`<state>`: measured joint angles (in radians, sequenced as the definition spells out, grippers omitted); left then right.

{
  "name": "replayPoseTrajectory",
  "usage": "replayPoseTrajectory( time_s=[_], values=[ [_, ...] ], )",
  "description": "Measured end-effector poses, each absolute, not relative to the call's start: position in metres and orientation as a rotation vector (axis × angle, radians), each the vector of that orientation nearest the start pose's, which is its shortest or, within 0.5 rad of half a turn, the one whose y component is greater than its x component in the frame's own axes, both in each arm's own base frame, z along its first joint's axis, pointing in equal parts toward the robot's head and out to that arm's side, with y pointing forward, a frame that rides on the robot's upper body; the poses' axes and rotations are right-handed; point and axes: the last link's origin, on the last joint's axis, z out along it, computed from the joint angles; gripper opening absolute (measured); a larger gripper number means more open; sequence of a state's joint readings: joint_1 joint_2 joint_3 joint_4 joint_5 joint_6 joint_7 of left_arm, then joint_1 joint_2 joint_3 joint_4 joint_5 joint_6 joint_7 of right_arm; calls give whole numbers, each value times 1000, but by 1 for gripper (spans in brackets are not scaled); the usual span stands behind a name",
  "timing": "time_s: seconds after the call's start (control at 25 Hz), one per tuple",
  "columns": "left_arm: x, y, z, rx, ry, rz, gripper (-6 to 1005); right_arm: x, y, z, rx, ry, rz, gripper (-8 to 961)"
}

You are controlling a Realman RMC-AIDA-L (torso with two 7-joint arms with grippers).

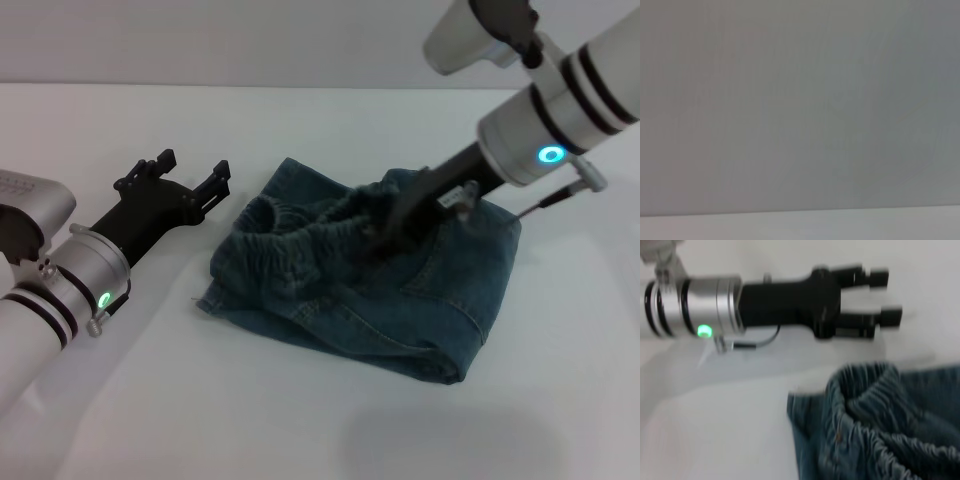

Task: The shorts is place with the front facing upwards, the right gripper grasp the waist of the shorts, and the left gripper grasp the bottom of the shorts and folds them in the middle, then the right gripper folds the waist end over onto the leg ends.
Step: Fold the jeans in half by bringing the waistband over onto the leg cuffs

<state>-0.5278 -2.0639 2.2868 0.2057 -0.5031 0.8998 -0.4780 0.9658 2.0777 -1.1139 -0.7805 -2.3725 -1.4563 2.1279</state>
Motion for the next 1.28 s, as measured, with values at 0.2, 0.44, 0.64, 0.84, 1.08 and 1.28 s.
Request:
replayPoseTrajectory(
  time_s=[0.2,0.44,0.64,0.84,1.08,1.28],
  values=[
    [-299,352,-66,-1949,-768,-703,810,122,405,-62,-2927,608,-109,458],
    [-314,350,-51,-1849,-802,-720,810,128,406,-70,-2885,589,-89,458],
    [-318,349,-47,-1828,-807,-720,810,141,405,-69,-2854,591,18,458],
    [-316,351,-46,-1825,-804,-724,810,151,412,-69,-2775,561,149,457],
    [-314,353,-47,-1832,-798,-728,810,154,418,-83,-2744,595,209,457],
    [-316,351,-47,-1830,-800,-725,810,157,417,-92,-2743,611,190,457]
  ],
)
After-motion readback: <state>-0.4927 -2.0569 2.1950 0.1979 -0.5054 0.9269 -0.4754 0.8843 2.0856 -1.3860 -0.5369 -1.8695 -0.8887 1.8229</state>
